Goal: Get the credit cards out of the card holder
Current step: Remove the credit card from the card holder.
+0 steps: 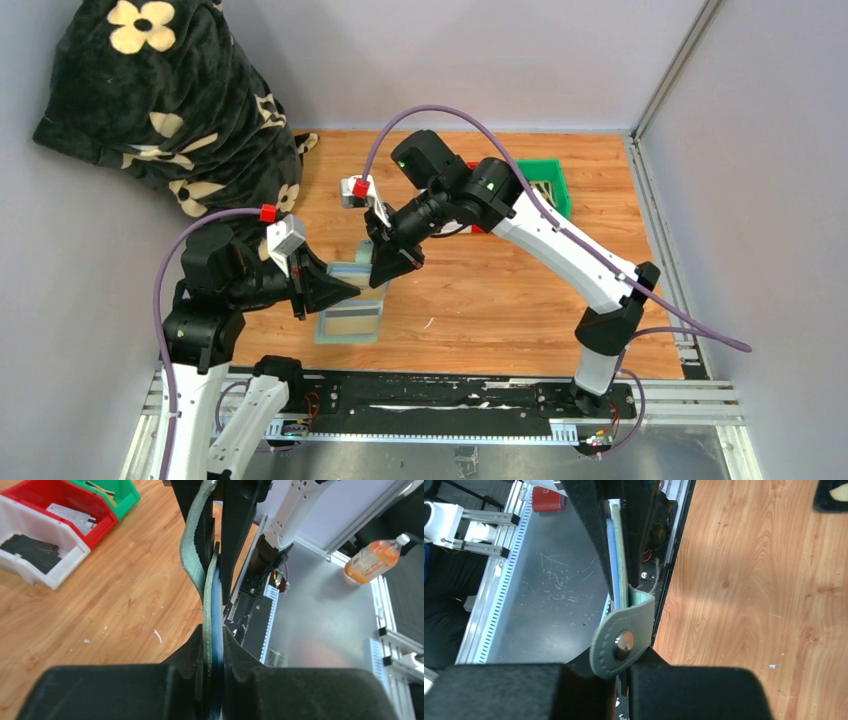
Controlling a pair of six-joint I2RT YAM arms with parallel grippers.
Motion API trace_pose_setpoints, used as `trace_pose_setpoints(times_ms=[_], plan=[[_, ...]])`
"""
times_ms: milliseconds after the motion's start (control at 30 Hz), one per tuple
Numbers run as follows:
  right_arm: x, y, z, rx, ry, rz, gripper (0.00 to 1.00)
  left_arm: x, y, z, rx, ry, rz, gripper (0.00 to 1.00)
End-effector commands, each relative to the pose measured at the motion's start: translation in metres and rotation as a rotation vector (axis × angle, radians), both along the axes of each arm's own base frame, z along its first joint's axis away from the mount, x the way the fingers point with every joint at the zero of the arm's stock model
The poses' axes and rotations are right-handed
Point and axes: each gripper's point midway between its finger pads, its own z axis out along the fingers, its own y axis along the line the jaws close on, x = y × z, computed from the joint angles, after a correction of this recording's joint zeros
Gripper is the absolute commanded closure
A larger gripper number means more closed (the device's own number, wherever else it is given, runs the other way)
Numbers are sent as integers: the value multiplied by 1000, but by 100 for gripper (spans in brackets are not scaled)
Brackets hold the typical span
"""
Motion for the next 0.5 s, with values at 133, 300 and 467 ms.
trace_pose_setpoints(times_ms=[133, 300, 467], plan=[[-2, 3, 22, 150, 50, -34, 56, 9, 1, 5, -2, 18, 43, 100], [19, -5, 59, 508, 157, -163, 30, 19, -3, 34, -129, 25, 102, 100], [15, -22, 69, 719, 294, -245, 27, 24, -2, 71, -341, 4, 175, 100]])
